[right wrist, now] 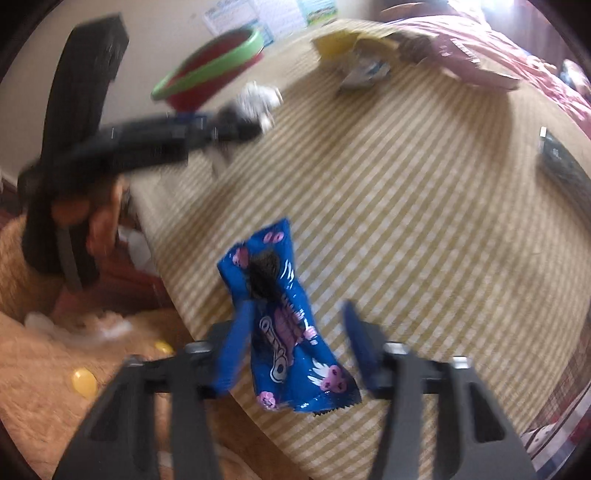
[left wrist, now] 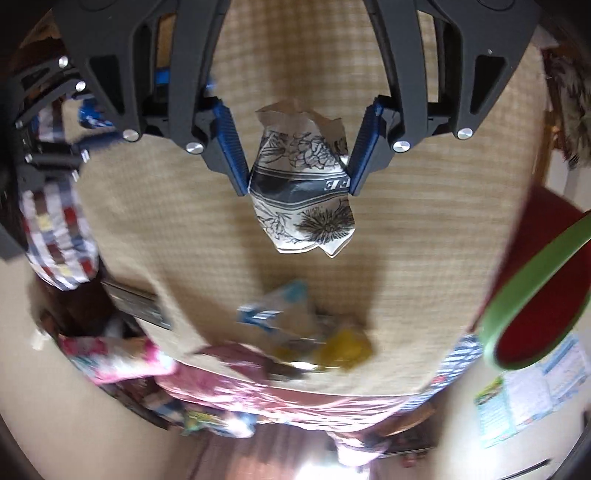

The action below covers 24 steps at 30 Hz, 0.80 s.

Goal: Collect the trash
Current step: 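Grasp the white floral paper with the left tool while the right tool grasps the blue wrapper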

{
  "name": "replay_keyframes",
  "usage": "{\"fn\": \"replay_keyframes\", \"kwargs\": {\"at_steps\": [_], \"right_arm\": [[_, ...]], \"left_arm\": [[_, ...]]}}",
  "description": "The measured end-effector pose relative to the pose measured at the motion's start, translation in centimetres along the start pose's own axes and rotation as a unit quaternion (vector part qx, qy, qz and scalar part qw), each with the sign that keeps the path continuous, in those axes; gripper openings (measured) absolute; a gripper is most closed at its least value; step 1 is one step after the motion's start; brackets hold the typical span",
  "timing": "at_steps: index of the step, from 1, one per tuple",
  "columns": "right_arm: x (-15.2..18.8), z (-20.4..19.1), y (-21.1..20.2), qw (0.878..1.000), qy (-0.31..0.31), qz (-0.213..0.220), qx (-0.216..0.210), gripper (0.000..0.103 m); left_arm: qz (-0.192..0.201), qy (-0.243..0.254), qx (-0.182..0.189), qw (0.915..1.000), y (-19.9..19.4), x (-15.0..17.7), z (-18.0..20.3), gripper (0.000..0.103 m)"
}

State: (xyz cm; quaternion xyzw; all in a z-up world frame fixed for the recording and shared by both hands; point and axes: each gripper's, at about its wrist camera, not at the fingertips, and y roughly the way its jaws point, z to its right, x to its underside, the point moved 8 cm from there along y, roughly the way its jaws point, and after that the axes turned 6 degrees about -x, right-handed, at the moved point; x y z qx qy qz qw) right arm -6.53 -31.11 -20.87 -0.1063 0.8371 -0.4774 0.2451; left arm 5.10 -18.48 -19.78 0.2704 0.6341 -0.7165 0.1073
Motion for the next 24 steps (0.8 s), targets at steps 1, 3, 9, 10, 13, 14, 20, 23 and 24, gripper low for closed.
{"fn": "replay_keyframes", "kwargs": {"at_steps": [1, 3, 9, 10, 13, 14, 20, 23, 24], "right_arm": [[0.0, -0.1, 0.2, 1.000, -0.004, -0.003, -0.001, 0.016], [-0.6, -0.1, 0.5, 1.000, -0.008, 0.004, -0.002, 0.013], [-5.2, 1.8, 0.0, 0.993, 0.060, 0.095, 0.030, 0.012], [-5.6, 2.1, 0.0, 0.991, 0.072, 0.106, 0.032, 0.013], [-7.0, 2.4, 0.3, 0.987, 0.096, 0.127, 0.029, 0.015], [-7.3, 2.4, 0.4, 0.987, 0.097, 0.129, 0.028, 0.015], [-7.4, 1.7, 0.8, 0.987, 0.089, 0.128, 0.031, 0.055], [-7.5, 2.0, 0.6, 0.987, 0.089, 0.129, 0.039, 0.053], [-7.3, 2.1, 0.8, 0.987, 0.087, 0.124, 0.045, 0.043]], "left_arm": [[0.001, -0.008, -0.008, 0.9999, 0.0, 0.0, -0.8, 0.053], [0.004, -0.024, -0.025, 0.9994, 0.1, -0.1, -2.6, 0.054], [0.013, -0.065, -0.051, 0.9965, 0.4, 0.1, -5.4, 0.066], [0.014, -0.068, -0.053, 0.9962, 0.4, 0.1, -5.6, 0.067], [0.009, -0.079, -0.055, 0.9954, 1.0, 0.4, -5.8, 0.067], [0.005, -0.082, -0.052, 0.9953, 1.1, 0.6, -5.9, 0.067], [-0.010, -0.095, -0.033, 0.9949, 1.3, 1.4, -5.7, 0.053], [-0.006, -0.081, -0.041, 0.9958, 1.1, 1.4, -5.4, 0.048], [-0.004, -0.077, -0.043, 0.9961, 1.0, 1.3, -5.3, 0.048]]}}
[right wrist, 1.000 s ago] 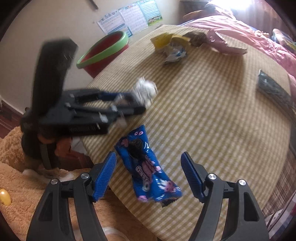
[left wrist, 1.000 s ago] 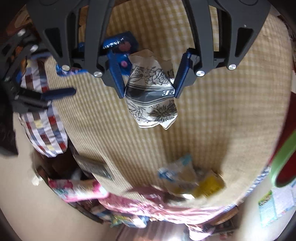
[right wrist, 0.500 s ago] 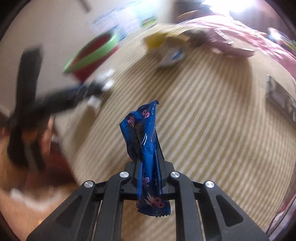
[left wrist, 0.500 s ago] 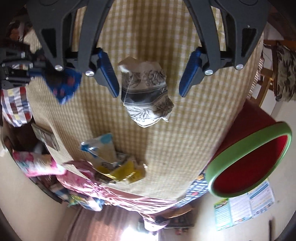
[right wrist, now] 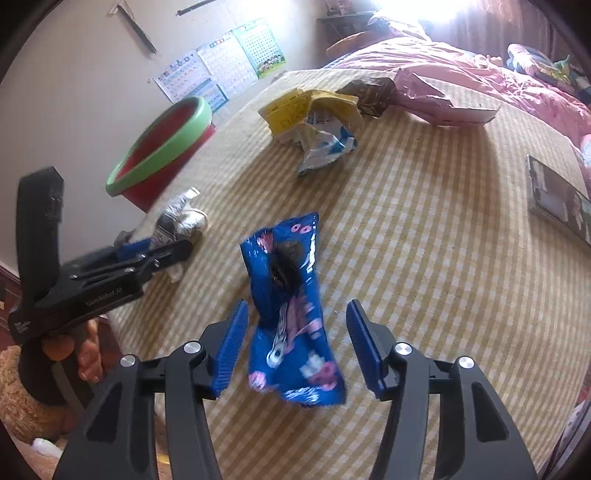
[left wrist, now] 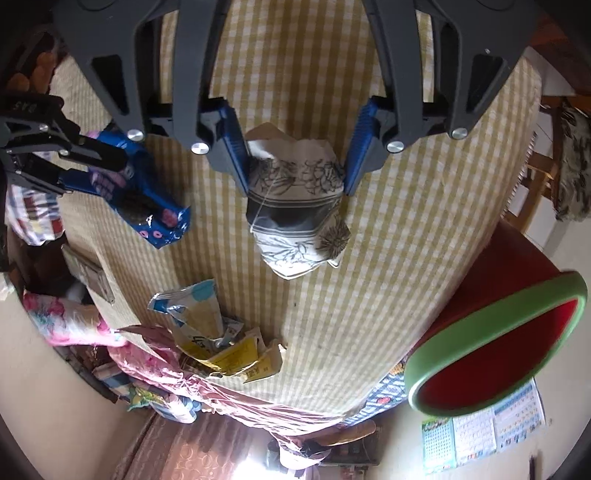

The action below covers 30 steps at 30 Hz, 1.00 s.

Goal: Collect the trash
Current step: 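Grasp the white floral paper with the left tool while the right tool grasps the blue wrapper, then carry the floral paper and blue wrapper with both tools over the bucket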

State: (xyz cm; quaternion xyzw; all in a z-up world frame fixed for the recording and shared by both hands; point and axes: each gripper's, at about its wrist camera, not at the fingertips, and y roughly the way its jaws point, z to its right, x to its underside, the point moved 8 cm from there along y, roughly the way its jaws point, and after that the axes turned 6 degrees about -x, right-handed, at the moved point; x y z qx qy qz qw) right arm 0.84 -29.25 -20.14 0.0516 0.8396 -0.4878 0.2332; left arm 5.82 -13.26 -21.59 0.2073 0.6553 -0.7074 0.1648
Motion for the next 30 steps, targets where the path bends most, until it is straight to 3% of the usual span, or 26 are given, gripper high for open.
{"fn": "replay_keyframes", "kwargs": {"at_steps": [1, 2, 8, 18, 30], "right_arm": [[0.3, 0.0, 0.2, 1.000, -0.006, -0.007, 0.005, 0.025], [0.4, 0.0, 0.5, 1.000, -0.009, -0.011, 0.008, 0.019], [-0.2, -0.3, -0.2, 1.000, 0.002, 0.006, -0.007, 0.017], [-5.0, -2.9, -2.7, 0.997, -0.004, 0.077, -0.026, 0.018], [-5.8, -4.2, -1.5, 0.996, -0.004, 0.076, -0.037, 0.019]], "left_arm": [[0.002, 0.000, 0.001, 1.0000, -0.1, -0.1, 0.0, 0.048], [0.006, -0.002, 0.002, 1.0000, -0.3, -0.2, 0.1, 0.048], [0.041, -0.005, -0.005, 0.9991, -2.2, -1.7, -0.4, 0.048], [0.092, -0.020, -0.025, 0.9953, -5.0, -4.5, -2.3, 0.048], [0.102, -0.029, -0.053, 0.9929, -5.8, -4.9, -4.6, 0.048]]}}
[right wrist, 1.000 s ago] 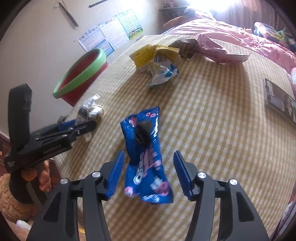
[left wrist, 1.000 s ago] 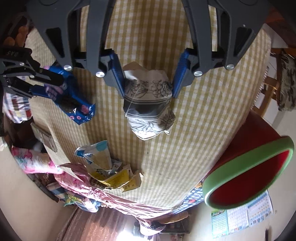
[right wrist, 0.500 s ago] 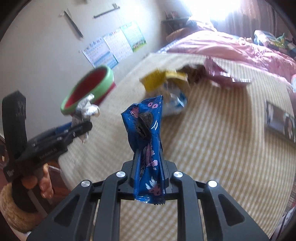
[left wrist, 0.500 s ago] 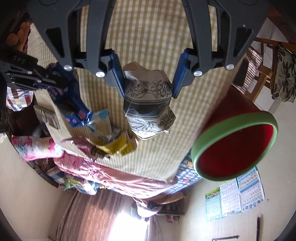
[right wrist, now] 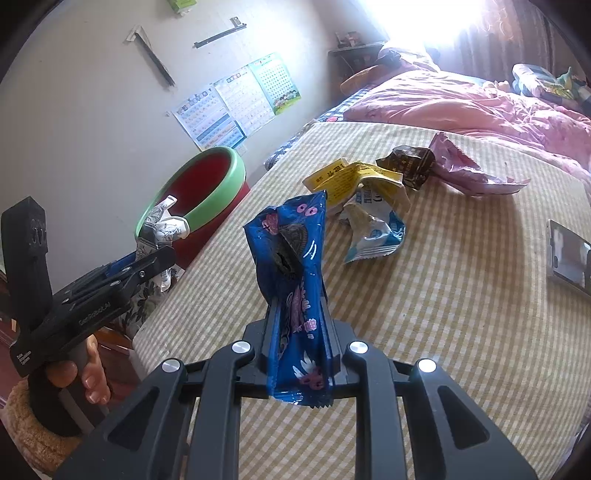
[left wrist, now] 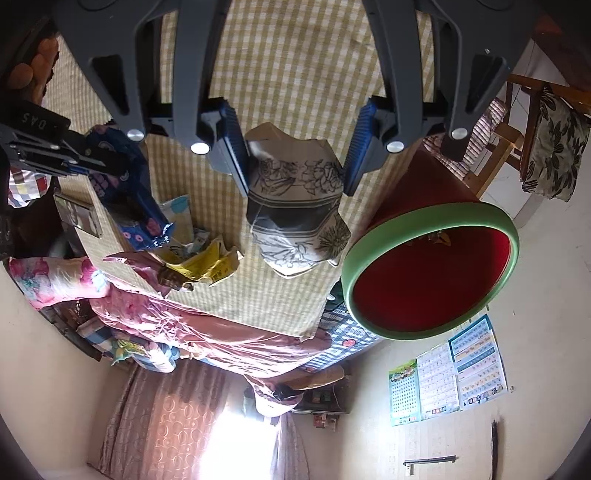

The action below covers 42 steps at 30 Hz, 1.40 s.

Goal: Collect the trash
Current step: 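Carry the floral paper and blue wrapper with both tools over the bucket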

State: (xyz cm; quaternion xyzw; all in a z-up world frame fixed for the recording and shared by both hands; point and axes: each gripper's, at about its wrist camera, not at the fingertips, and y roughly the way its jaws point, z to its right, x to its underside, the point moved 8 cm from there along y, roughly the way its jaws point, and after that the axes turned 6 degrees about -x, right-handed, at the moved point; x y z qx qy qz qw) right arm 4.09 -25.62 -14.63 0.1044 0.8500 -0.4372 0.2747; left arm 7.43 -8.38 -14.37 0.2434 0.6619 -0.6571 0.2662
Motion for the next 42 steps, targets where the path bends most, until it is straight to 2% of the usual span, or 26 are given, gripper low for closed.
{"fn": "replay_keyframes", "kwargs": {"at_steps": [24, 33, 42], "right_arm": [[-0.6, -1.3, 0.7, 1.000, -0.010, -0.002, -0.007, 0.019], [-1.6, -1.3, 0.2, 1.000, -0.005, 0.015, -0.004, 0.019], [-2.9, -2.5, 1.6, 1.000, -0.001, 0.020, -0.002, 0.019]], "left_arm": [[-0.009, -0.005, -0.004, 0.9999, 0.5, 0.4, -0.9, 0.048], [0.011, -0.007, -0.010, 0.9999, -0.3, -0.7, -1.9, 0.048], [0.011, -0.007, -0.008, 0.9999, 0.4, -1.8, -4.0, 0.048]]}}
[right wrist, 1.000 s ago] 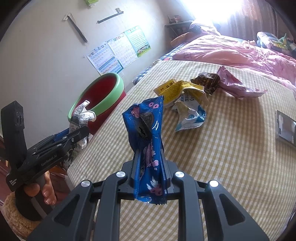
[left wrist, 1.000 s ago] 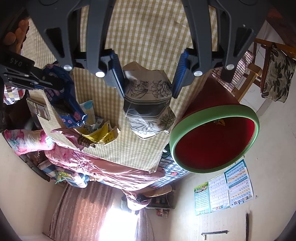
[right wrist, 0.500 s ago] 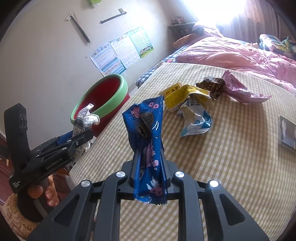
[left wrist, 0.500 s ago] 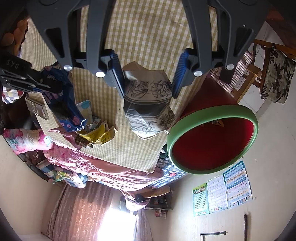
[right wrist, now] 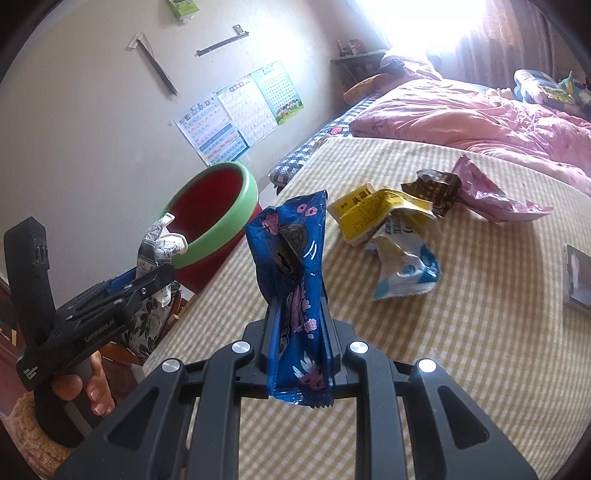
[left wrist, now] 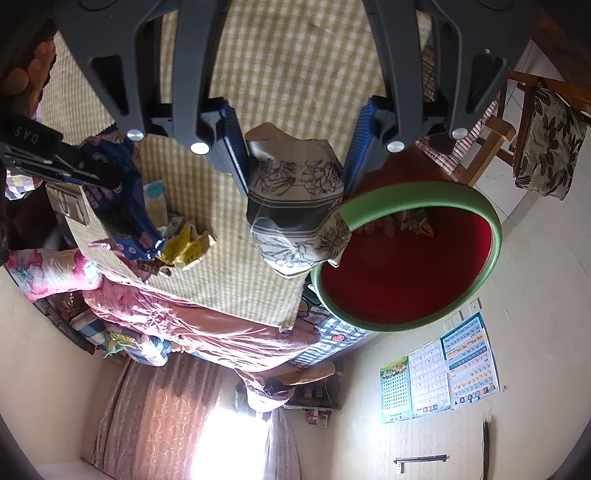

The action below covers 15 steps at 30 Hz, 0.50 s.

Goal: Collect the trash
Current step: 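Carry the floral paper and blue wrapper with both tools over the bucket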

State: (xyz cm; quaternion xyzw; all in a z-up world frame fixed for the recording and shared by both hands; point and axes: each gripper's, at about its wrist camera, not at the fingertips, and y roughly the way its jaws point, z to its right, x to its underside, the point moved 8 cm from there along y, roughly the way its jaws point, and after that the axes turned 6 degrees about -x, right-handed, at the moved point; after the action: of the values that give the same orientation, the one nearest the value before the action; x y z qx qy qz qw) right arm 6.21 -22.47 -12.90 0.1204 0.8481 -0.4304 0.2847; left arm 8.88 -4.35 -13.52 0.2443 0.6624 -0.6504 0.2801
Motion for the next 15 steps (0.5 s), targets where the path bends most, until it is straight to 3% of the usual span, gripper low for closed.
{"fn": "replay_keyframes", "kwargs": {"at_steps": [15], "right_arm": [[-1.6, -1.8, 1.3, 1.000, -0.001, 0.013, 0.017, 0.019]], "left_arm": [[0.010, 0.007, 0.012, 0.9999, 0.6, -1.7, -2.4, 0.048]]}}
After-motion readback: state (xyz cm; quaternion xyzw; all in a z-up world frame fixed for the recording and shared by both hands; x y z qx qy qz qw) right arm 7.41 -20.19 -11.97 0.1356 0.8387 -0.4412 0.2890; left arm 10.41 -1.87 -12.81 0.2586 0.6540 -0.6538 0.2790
